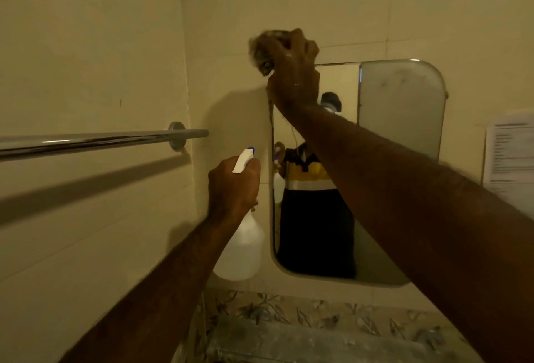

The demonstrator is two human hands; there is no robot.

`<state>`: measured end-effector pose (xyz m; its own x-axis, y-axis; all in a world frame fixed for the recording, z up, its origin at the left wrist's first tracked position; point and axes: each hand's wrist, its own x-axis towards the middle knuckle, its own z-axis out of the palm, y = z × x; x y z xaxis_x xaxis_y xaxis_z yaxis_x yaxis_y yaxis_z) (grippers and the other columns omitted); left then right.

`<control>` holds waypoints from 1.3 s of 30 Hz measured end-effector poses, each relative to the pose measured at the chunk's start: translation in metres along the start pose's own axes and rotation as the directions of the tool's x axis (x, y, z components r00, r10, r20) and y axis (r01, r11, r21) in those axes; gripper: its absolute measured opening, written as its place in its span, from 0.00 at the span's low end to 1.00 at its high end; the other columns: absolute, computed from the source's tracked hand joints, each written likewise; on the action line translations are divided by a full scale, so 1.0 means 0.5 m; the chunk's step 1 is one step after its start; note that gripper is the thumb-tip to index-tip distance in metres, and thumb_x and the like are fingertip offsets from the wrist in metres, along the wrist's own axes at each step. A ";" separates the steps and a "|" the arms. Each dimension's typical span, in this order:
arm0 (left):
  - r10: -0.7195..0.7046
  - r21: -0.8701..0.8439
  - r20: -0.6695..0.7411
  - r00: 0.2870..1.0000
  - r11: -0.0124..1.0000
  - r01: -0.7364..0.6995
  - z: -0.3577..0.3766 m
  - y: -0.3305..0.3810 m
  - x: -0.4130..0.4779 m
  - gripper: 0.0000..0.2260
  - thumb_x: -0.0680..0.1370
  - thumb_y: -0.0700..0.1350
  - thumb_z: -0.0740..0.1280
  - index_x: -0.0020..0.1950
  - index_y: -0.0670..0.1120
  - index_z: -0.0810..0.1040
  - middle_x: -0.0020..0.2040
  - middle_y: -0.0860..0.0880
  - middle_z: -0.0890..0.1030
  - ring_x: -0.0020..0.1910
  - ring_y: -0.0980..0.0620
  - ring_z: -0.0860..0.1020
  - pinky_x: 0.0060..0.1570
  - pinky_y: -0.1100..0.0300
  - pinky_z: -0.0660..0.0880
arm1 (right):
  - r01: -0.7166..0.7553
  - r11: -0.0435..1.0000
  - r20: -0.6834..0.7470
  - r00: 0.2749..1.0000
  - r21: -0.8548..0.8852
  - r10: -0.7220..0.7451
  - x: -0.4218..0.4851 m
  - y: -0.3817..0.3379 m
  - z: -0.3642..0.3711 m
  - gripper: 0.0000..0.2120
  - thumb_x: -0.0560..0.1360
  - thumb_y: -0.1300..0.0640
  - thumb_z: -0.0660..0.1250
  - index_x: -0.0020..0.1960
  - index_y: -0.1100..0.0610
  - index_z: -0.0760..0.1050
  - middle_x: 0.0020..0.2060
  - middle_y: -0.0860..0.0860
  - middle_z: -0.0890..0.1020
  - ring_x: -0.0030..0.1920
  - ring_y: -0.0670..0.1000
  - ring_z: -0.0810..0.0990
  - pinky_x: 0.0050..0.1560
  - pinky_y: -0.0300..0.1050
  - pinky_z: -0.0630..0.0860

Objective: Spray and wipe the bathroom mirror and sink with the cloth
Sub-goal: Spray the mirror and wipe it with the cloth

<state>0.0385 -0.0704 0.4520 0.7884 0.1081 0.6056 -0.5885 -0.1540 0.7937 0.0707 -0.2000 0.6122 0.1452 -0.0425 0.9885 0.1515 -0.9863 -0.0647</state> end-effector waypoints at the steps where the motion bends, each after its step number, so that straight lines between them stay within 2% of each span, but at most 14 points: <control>1: 0.004 0.003 0.002 1.000 1.000 -0.004 0.004 0.000 0.004 0.06 0.78 0.46 0.66 0.44 0.45 0.79 0.33 0.50 0.78 0.26 0.52 0.78 0.19 0.68 0.71 | 0.105 0.986 0.061 0.993 -0.129 -0.098 -0.001 0.009 -0.004 0.19 0.76 0.56 0.70 0.66 0.51 0.77 0.69 0.60 0.72 0.69 0.64 0.69 0.56 0.60 0.81; 4: 0.006 0.012 0.017 1.000 1.000 -0.006 0.024 -0.001 0.015 0.07 0.78 0.47 0.66 0.43 0.47 0.79 0.32 0.50 0.79 0.27 0.52 0.79 0.21 0.66 0.73 | 0.325 0.889 0.251 0.935 -0.321 -0.251 -0.013 0.052 -0.006 0.18 0.73 0.50 0.75 0.59 0.58 0.82 0.70 0.60 0.72 0.71 0.62 0.70 0.66 0.61 0.75; 7: -0.013 0.012 0.046 0.999 1.000 0.012 0.052 0.001 0.021 0.08 0.79 0.49 0.66 0.40 0.52 0.77 0.36 0.49 0.80 0.32 0.49 0.81 0.25 0.60 0.79 | 0.367 0.871 0.291 0.916 -0.327 -0.277 -0.024 0.097 -0.026 0.17 0.73 0.52 0.75 0.58 0.58 0.82 0.69 0.58 0.73 0.71 0.60 0.70 0.69 0.60 0.72; 9: -0.038 0.006 0.075 0.996 0.999 0.038 0.075 0.006 0.019 0.07 0.78 0.51 0.66 0.47 0.49 0.78 0.40 0.48 0.81 0.37 0.46 0.82 0.26 0.58 0.80 | 0.359 0.862 0.291 0.920 -0.358 -0.262 -0.024 0.125 -0.053 0.19 0.73 0.51 0.75 0.60 0.58 0.81 0.69 0.58 0.73 0.71 0.60 0.70 0.69 0.59 0.72; 11: -0.041 -0.023 0.096 0.995 0.999 0.043 0.101 0.012 0.011 0.08 0.78 0.51 0.65 0.50 0.48 0.78 0.40 0.49 0.81 0.36 0.46 0.82 0.20 0.64 0.75 | 0.343 0.845 0.286 0.928 -0.410 -0.239 -0.021 0.161 -0.088 0.21 0.72 0.52 0.75 0.62 0.59 0.79 0.69 0.58 0.73 0.70 0.61 0.70 0.68 0.60 0.73; 14: -0.043 -0.083 0.139 0.989 0.995 0.055 0.143 0.027 -0.010 0.04 0.78 0.49 0.65 0.48 0.50 0.77 0.38 0.50 0.80 0.34 0.48 0.80 0.18 0.67 0.71 | 0.304 0.818 0.264 0.945 -0.488 -0.193 -0.030 0.230 -0.151 0.22 0.71 0.53 0.75 0.63 0.60 0.78 0.70 0.59 0.72 0.70 0.62 0.70 0.66 0.60 0.75; 19: -0.021 -0.104 0.205 0.979 0.994 0.043 0.218 0.044 -0.052 0.03 0.79 0.49 0.65 0.47 0.51 0.77 0.39 0.49 0.81 0.36 0.49 0.81 0.29 0.58 0.78 | 0.187 0.782 0.216 0.974 -0.595 -0.068 -0.055 0.334 -0.247 0.19 0.74 0.53 0.73 0.61 0.61 0.79 0.71 0.61 0.71 0.70 0.64 0.70 0.60 0.61 0.78; 20: -0.007 -0.105 0.209 0.978 0.994 0.030 0.231 0.047 -0.063 0.04 0.80 0.49 0.65 0.49 0.50 0.77 0.39 0.49 0.80 0.36 0.51 0.80 0.30 0.60 0.78 | 0.164 0.777 0.208 0.977 -0.608 -0.044 -0.062 0.350 -0.262 0.18 0.75 0.53 0.72 0.61 0.61 0.79 0.71 0.61 0.71 0.70 0.64 0.69 0.58 0.61 0.79; 22: 0.009 -0.130 0.230 0.973 0.991 0.022 0.255 0.050 -0.084 0.04 0.80 0.48 0.65 0.51 0.49 0.75 0.38 0.51 0.78 0.34 0.54 0.78 0.23 0.67 0.74 | 0.128 0.776 0.195 0.981 -0.617 -0.007 -0.084 0.377 -0.285 0.18 0.76 0.52 0.70 0.61 0.61 0.78 0.70 0.61 0.71 0.69 0.64 0.70 0.55 0.60 0.80; 24: 0.010 -0.129 0.250 0.968 0.991 0.023 0.273 0.052 -0.105 0.04 0.80 0.48 0.65 0.51 0.48 0.74 0.36 0.51 0.77 0.30 0.54 0.77 0.20 0.68 0.72 | 0.104 0.783 0.181 0.983 -0.613 0.011 -0.115 0.396 -0.300 0.18 0.75 0.51 0.71 0.61 0.61 0.78 0.69 0.61 0.72 0.68 0.64 0.71 0.52 0.60 0.81; 29: 0.021 -0.157 0.236 0.972 0.988 0.017 0.298 0.040 -0.146 0.13 0.80 0.45 0.67 0.36 0.54 0.70 0.30 0.52 0.74 0.25 0.54 0.75 0.20 0.67 0.73 | 0.014 0.785 0.184 0.975 -0.619 0.128 -0.225 0.415 -0.291 0.24 0.71 0.47 0.75 0.63 0.57 0.76 0.69 0.60 0.72 0.68 0.65 0.70 0.49 0.57 0.82; 32: -0.009 -0.124 0.256 0.967 0.991 0.042 0.302 0.013 -0.168 0.14 0.80 0.46 0.66 0.36 0.55 0.70 0.30 0.53 0.74 0.25 0.54 0.74 0.19 0.67 0.71 | -0.032 0.796 0.201 0.961 -0.604 0.191 -0.310 0.415 -0.271 0.30 0.67 0.44 0.76 0.64 0.56 0.75 0.68 0.61 0.72 0.67 0.65 0.70 0.46 0.57 0.82; 35: -0.061 -0.063 0.325 0.944 0.994 0.086 0.303 -0.029 -0.190 0.09 0.80 0.49 0.64 0.41 0.50 0.75 0.30 0.51 0.76 0.25 0.54 0.75 0.22 0.63 0.73 | -0.087 0.799 0.192 0.950 -0.595 0.246 -0.398 0.417 -0.253 0.27 0.69 0.44 0.76 0.63 0.54 0.75 0.67 0.59 0.72 0.65 0.63 0.71 0.46 0.55 0.82; 39: -0.119 0.001 0.325 0.938 0.992 0.126 0.293 -0.080 -0.224 0.12 0.80 0.52 0.65 0.36 0.57 0.70 0.31 0.51 0.78 0.22 0.54 0.76 0.18 0.67 0.71 | -0.163 0.807 0.183 0.931 -0.568 0.317 -0.508 0.414 -0.234 0.15 0.73 0.50 0.73 0.58 0.53 0.77 0.66 0.59 0.73 0.62 0.64 0.72 0.44 0.54 0.82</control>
<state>0.0002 -0.2203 0.3441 0.8681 -0.1995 0.4546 -0.4845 -0.1406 0.8634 -0.0493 -0.4118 0.3639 0.3624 -0.3230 0.8742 -0.4567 -0.8792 -0.1355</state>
